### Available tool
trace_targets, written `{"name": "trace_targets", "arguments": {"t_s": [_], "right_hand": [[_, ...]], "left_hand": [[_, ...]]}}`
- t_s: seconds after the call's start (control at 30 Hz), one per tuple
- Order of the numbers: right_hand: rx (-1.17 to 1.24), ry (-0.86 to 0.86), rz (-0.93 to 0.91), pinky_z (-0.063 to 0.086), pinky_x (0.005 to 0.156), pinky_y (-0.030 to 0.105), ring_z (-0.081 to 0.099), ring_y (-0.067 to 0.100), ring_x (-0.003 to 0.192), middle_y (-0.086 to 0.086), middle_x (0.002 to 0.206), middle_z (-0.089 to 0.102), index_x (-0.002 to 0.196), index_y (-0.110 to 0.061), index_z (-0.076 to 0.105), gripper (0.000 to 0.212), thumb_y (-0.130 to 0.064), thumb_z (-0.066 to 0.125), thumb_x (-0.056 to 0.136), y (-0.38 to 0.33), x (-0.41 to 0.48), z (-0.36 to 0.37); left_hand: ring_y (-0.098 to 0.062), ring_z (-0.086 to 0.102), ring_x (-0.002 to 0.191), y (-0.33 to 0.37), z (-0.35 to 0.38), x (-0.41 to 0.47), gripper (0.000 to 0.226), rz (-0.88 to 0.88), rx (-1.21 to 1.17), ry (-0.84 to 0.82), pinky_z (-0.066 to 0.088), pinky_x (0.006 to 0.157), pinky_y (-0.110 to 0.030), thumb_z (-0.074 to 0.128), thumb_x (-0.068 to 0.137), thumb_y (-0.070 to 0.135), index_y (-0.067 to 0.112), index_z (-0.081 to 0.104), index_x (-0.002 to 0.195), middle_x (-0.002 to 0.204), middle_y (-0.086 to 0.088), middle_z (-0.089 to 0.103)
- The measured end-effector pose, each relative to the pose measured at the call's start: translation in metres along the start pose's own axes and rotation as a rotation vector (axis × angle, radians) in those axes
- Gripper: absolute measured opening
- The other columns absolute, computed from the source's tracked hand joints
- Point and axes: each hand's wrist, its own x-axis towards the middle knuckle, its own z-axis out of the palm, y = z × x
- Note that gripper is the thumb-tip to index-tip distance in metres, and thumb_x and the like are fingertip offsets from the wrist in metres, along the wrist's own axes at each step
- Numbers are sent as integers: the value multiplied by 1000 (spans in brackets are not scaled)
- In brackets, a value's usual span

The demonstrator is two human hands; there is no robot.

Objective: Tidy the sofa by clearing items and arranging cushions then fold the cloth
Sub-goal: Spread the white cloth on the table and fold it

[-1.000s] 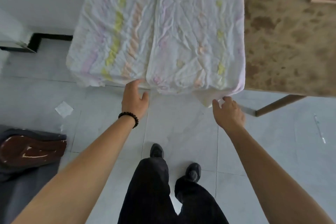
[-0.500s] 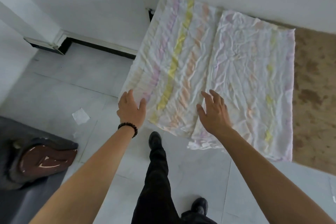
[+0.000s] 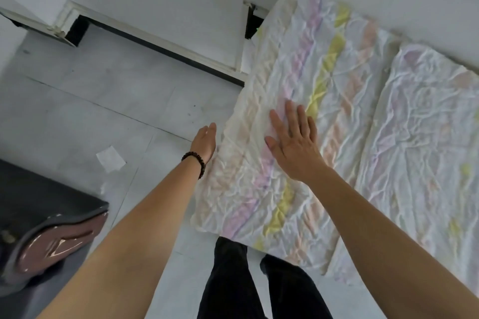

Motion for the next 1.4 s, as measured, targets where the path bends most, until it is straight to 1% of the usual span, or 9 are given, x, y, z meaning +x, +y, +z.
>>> {"name": "trace_targets", "arguments": {"t_s": [0.17, 0.23, 0.4, 0.53, 0.63, 0.93, 1.13, 1.27, 1.4], "right_hand": [[-71, 158, -29, 9, 121, 54, 3, 36, 152, 13, 165, 6, 158, -25, 17, 65, -56, 25, 101, 4, 1, 17], [-69, 181, -29, 9, 121, 53, 3, 35, 152, 13, 165, 6, 157, -25, 18, 64, -55, 27, 101, 4, 1, 18], [-80, 181, -52, 8, 121, 53, 3, 36, 152, 14, 164, 8, 157, -24, 21, 65, -56, 28, 101, 6, 0, 17], [-55, 157, -58, 11, 120, 56, 3, 36, 152, 14, 165, 7, 157, -22, 20, 66, -54, 32, 101, 5, 0, 12], [-36, 127, -53, 12, 119, 57, 6, 37, 151, 14, 164, 10, 157, -22, 22, 66, -55, 33, 100, 3, -1, 6], [197, 260, -178, 38, 104, 53, 36, 38, 135, 19, 149, 36, 139, -17, 50, 38, -27, 45, 103, -56, 121, -87], [-335, -358, -562, 11, 119, 46, -5, 31, 151, 1, 165, 6, 147, -49, 30, 85, 4, 52, 83, -135, 205, -129], [-431, -574, -614, 46, 101, 44, 51, 25, 119, -8, 126, 60, 84, -55, 63, 24, -42, 70, 66, -160, 195, -120], [-381, -318, -655, 52, 78, 36, 62, 24, 93, -1, 99, 64, 97, -19, 64, 12, -22, 58, 87, -151, 188, -132]], "left_hand": [[2, 61, 69, 9, 28, 28, 36, -126, -145, -136, 42, 53, -6, 26, 106, 34, 14, 54, 113, 75, 10, 58], [-1, 67, 97, 11, 34, 35, 39, -126, -228, -168, 49, 66, -10, 24, 106, 33, 11, 52, 123, 81, 10, 73], [-17, 61, 87, 16, 33, 32, 40, -121, -291, -110, 48, 75, -13, 24, 107, 25, 8, 43, 138, 73, 3, 60], [-17, 56, 76, 14, -3, 19, 21, -139, -317, 55, 47, 77, -32, 57, 92, 31, 12, 64, 95, 93, -8, 60], [-27, 63, 98, 25, -36, 3, 43, -49, -368, 180, 49, 89, -40, 71, 72, 38, 14, 62, 106, 109, -5, 65], [-21, 48, 62, 72, -72, -76, 29, 597, 352, 492, 40, 58, -31, 62, 89, 24, 11, 50, 110, 81, -2, 54], [-26, 48, 58, 54, -67, -89, 20, 787, 634, 538, 34, 52, -29, 63, 82, 1, 8, 60, 101, 85, -6, 53], [-21, 45, 56, 42, -69, -94, 22, 727, 673, 590, 35, 49, -28, 66, 78, 0, 11, 58, 96, 80, -4, 55], [-25, 59, 73, 38, -78, -106, 33, 537, 673, 569, 46, 59, -32, 68, 85, 32, 17, 52, 109, 92, 2, 61]]}}
